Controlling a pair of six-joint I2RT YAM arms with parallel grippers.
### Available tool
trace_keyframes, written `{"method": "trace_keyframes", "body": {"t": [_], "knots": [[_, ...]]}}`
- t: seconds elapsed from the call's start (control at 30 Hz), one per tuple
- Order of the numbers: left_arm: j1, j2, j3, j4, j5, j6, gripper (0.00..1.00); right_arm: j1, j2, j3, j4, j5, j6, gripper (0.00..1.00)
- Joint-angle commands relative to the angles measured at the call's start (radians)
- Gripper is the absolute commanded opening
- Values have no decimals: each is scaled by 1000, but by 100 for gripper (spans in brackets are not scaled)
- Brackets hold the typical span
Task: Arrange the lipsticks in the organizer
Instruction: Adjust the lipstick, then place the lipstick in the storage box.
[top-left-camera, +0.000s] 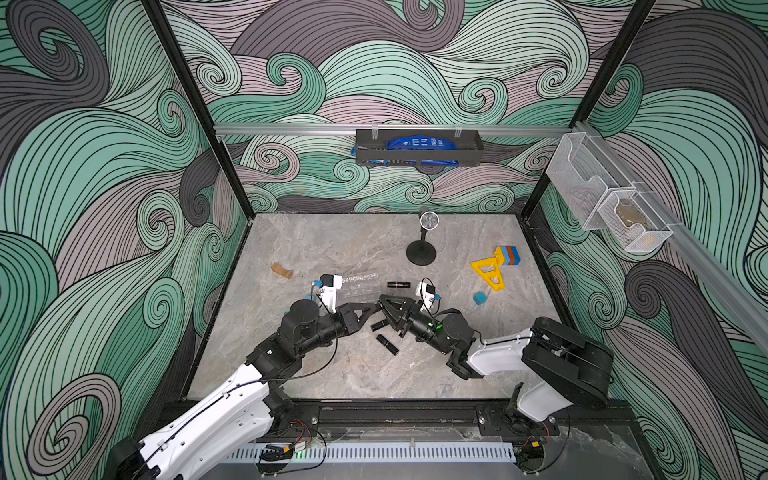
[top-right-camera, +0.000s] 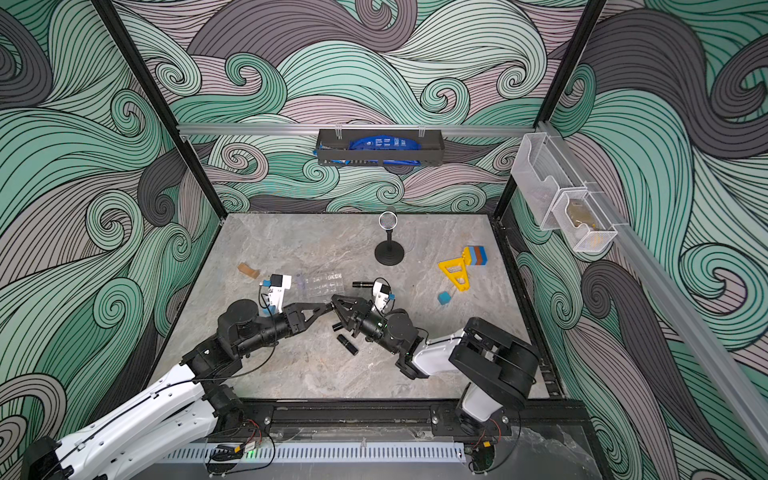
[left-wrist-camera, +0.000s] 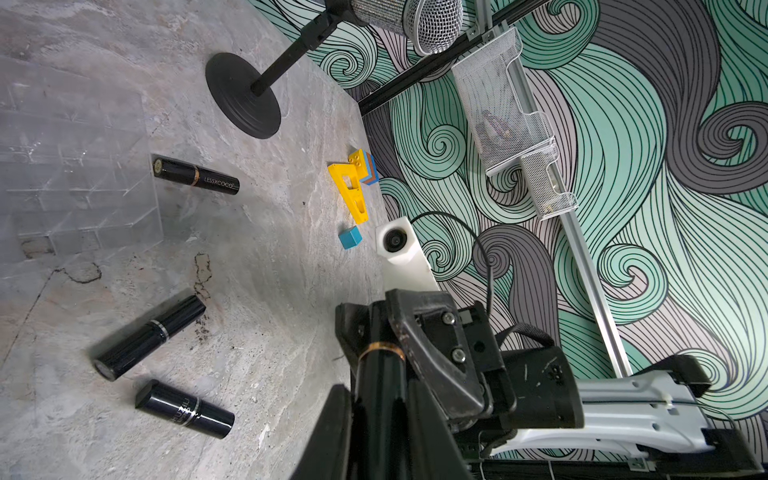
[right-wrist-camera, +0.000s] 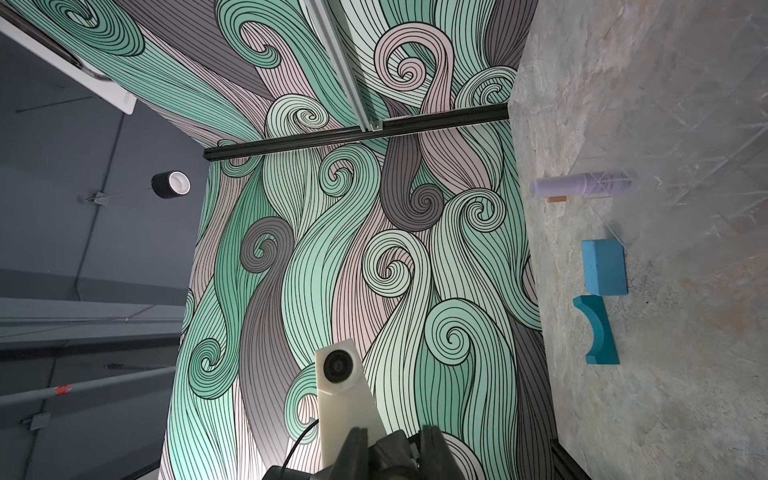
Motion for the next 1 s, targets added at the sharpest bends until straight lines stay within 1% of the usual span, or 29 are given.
{"method": "trace_keyframes", "body": {"t": [0.0, 0.07, 0.17, 0.27, 0.37, 0.47, 0.57, 0.7, 0.77, 0.87, 0.9, 0.93, 0.97], "knots": [[-7, -28, 27, -32, -19, 22, 7, 1, 8, -8, 29, 5, 3, 31], [-7, -45, 28, -50, -47, 29, 5, -3, 11, -10, 29, -2, 10, 37], [-5, -79, 40, -107, -93, 64, 3, -12, 8, -20, 24, -4, 19, 41], [-3, -81, 96, -212, -111, 122, 2, -26, -3, -25, -1, -13, 18, 45], [7, -47, 180, -369, -126, 202, 2, -42, -13, -45, -19, -27, 21, 48], [48, 33, 335, -597, -151, 344, 3, -62, -35, -90, -28, -45, 24, 50], [89, 135, 478, -759, -175, 537, 5, -80, -86, -131, -86, -71, -7, 50], [125, 290, 672, -942, -252, 747, 6, -112, -187, -147, -254, -123, -127, 50], [135, 353, 758, -994, -249, 805, 6, -135, -233, -123, -370, -145, -231, 48], [140, 417, 825, -1032, -220, 881, 6, -157, -294, -27, -553, -169, -460, 45], [142, 438, 848, -1050, -224, 906, 6, -157, -308, 10, -656, -169, -532, 44], [144, 464, 870, -1070, -241, 925, 6, -152, -319, 35, -715, -161, -608, 44], [146, 490, 888, -1085, -266, 946, 6, -150, -330, 44, -753, -152, -642, 44]]}}
